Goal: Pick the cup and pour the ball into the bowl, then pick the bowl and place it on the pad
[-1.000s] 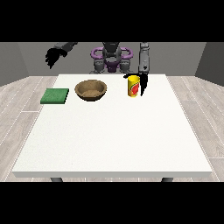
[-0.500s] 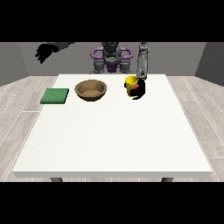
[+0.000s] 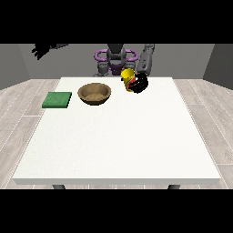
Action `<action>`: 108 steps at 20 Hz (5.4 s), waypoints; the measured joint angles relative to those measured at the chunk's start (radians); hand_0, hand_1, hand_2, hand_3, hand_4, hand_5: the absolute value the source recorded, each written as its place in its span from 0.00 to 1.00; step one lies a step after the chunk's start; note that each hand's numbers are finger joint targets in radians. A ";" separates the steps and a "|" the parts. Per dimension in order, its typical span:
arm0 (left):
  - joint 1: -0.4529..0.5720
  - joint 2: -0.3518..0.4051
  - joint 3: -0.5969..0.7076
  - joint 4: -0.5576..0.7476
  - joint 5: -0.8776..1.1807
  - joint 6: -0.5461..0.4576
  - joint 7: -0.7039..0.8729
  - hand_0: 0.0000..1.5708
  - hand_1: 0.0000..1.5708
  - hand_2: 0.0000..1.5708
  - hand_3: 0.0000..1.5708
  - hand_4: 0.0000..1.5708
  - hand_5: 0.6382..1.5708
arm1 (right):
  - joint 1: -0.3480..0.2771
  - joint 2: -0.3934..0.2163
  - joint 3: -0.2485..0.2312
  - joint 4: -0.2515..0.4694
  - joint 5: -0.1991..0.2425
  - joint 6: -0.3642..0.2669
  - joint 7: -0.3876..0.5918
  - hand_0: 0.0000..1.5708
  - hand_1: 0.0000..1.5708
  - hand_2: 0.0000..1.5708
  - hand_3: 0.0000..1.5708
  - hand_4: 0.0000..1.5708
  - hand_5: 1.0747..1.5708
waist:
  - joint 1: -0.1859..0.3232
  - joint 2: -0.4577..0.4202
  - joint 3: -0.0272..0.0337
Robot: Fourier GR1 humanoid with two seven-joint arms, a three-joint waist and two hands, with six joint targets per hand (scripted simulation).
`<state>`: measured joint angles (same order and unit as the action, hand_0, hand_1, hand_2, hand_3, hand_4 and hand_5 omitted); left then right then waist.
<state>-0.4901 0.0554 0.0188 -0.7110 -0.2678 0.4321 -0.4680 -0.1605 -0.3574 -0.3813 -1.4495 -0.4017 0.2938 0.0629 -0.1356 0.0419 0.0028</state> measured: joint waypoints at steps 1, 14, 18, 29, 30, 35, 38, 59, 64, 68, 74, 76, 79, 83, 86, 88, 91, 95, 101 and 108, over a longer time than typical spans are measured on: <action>-0.015 -0.004 -0.031 0.002 -0.044 0.035 0.034 0.85 0.85 1.00 1.00 0.90 0.95 | -0.003 -0.005 -0.004 0.018 0.000 0.003 0.001 0.00 0.00 0.00 0.16 0.40 0.98 | 0.005 -0.012 0.0004; -0.278 -0.029 -0.396 0.173 -0.629 0.157 0.634 0.87 0.87 1.00 1.00 0.93 0.96 | 0.005 -0.036 -0.020 0.197 0.002 0.074 -0.030 0.00 0.00 0.00 0.00 0.43 0.97 | 0.017 -0.114 0.0009; -0.368 -0.045 -0.468 0.170 -0.720 0.091 0.792 0.84 0.84 1.00 1.00 0.90 0.98 | -0.032 -0.062 -0.039 0.261 -0.014 0.104 -0.046 0.00 0.00 0.00 0.10 0.45 0.98 | 0.017 -0.098 -0.0002; -0.527 -0.055 -0.694 0.183 -0.977 -0.170 1.071 0.26 0.26 0.85 0.99 0.65 1.00 | -0.092 -0.027 0.000 0.322 0.032 0.080 -0.081 0.00 0.00 0.00 0.21 0.44 0.97 | -0.012 -0.108 -0.0017; -0.529 -0.055 -0.712 0.171 -0.986 -0.200 1.080 0.17 0.17 0.80 0.99 0.66 1.00 | -0.104 -0.020 0.008 0.323 0.038 0.070 -0.078 0.00 0.00 0.00 0.21 0.44 0.96 | -0.014 -0.107 -0.0017; -0.513 -0.056 -0.779 0.097 -1.018 -0.341 1.087 0.00 0.00 0.73 1.00 0.71 1.00 | -0.115 -0.011 0.021 0.334 0.046 0.062 -0.074 0.00 0.00 0.00 0.11 0.45 0.96 | -0.020 -0.117 -0.0022; -0.489 -0.055 -0.804 0.031 -1.033 -0.406 1.088 0.00 0.00 0.70 0.98 0.71 1.00 | -0.109 -0.015 0.017 0.347 0.049 0.062 -0.080 0.00 0.00 0.00 0.11 0.45 0.96 | -0.007 -0.126 -0.0023; -0.362 0.115 0.080 -0.408 -0.008 -0.326 0.712 0.00 0.00 0.00 0.00 0.67 0.99 | -0.023 0.094 0.012 0.340 0.106 -0.116 -0.121 0.00 0.00 0.00 0.00 0.46 0.99 | 0.260 -0.108 -0.0107; -0.351 0.227 0.236 -0.417 0.215 -0.527 0.648 0.00 0.00 0.00 0.00 0.67 0.99 | -0.028 0.159 0.026 0.350 0.127 -0.173 -0.169 0.00 0.00 0.00 0.00 0.47 0.99 | 0.299 -0.041 -0.0059; -0.328 0.309 0.307 -0.427 0.318 -0.645 0.628 0.00 0.00 0.00 0.00 0.65 0.99 | -0.043 0.182 0.018 0.411 0.127 -0.179 -0.240 0.00 0.00 0.00 0.00 0.45 0.99 | 0.323 0.008 -0.0040; -0.280 0.400 0.370 -0.440 0.402 -0.722 0.630 0.00 0.00 0.00 0.00 0.64 0.96 | -0.095 0.213 0.045 0.525 0.152 -0.180 -0.332 0.00 0.00 0.00 0.00 0.37 0.98 | 0.289 0.039 -0.0026; -0.255 0.418 0.384 -0.442 0.420 -0.735 0.621 0.00 0.00 0.00 0.00 0.64 0.96 | -0.126 0.226 0.060 0.549 0.158 -0.194 -0.329 0.00 0.00 0.00 0.00 0.34 0.97 | 0.274 0.040 -0.0025; -0.258 0.446 0.396 -0.468 0.444 -0.738 0.641 0.00 0.00 0.00 0.00 0.64 0.96 | -0.152 0.229 0.055 0.628 0.162 -0.186 -0.402 0.00 0.00 0.00 0.00 0.33 0.97 | 0.272 0.069 -0.0025; -0.263 0.499 0.423 -0.491 0.492 -0.771 0.660 0.00 0.00 0.00 0.00 0.65 0.96 | -0.190 0.211 0.038 0.710 0.153 -0.164 -0.477 0.00 0.00 0.00 0.00 0.30 0.95 | 0.276 0.107 -0.0055; -0.234 0.490 0.422 -0.521 0.504 -0.764 0.648 0.00 0.00 0.00 0.00 0.65 0.97 | -0.206 0.211 0.041 0.746 0.163 -0.167 -0.534 0.00 0.00 0.00 0.00 0.28 0.95 | 0.279 0.117 -0.0136; -0.225 0.497 0.424 -0.534 0.511 -0.767 0.644 0.00 0.00 0.00 0.00 0.65 0.96 | -0.213 0.209 0.038 0.754 0.154 -0.155 -0.557 0.00 0.00 0.00 0.00 0.29 0.95 | 0.279 0.130 -0.0186; -0.224 0.524 0.438 -0.521 0.529 -0.785 0.638 0.00 0.00 0.00 0.00 0.65 0.96 | -0.242 0.215 0.044 0.761 0.161 -0.180 -0.569 0.00 0.00 0.00 0.00 0.28 0.95 | 0.269 0.144 -0.0188; -0.212 0.533 0.438 -0.530 0.546 -0.792 0.653 0.00 0.00 0.00 0.00 0.65 0.97 | -0.266 0.237 0.055 0.784 0.171 -0.216 -0.575 0.00 0.00 0.00 0.00 0.30 0.95 | 0.277 0.130 -0.0171; -0.210 0.566 0.462 -0.541 0.584 -0.811 0.659 0.00 0.00 0.00 0.00 0.65 0.96 | -0.260 0.215 0.040 0.804 0.178 -0.279 -0.587 1.00 1.00 1.00 0.50 0.54 0.83 | 0.290 0.144 -0.0288; -0.228 0.587 0.484 -0.545 0.625 -0.832 0.669 0.00 0.00 0.00 0.00 0.72 0.94 | -0.206 0.199 0.057 0.755 0.212 -0.386 -0.610 1.00 1.00 1.00 0.91 0.60 0.92 | 0.331 0.160 -0.0380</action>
<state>-0.7177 0.6429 0.5026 -1.2560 0.3567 -0.3994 0.2008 -0.3666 -0.1588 -0.3240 -0.6943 -0.1901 -0.0920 -0.5471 0.1950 0.2023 -0.0351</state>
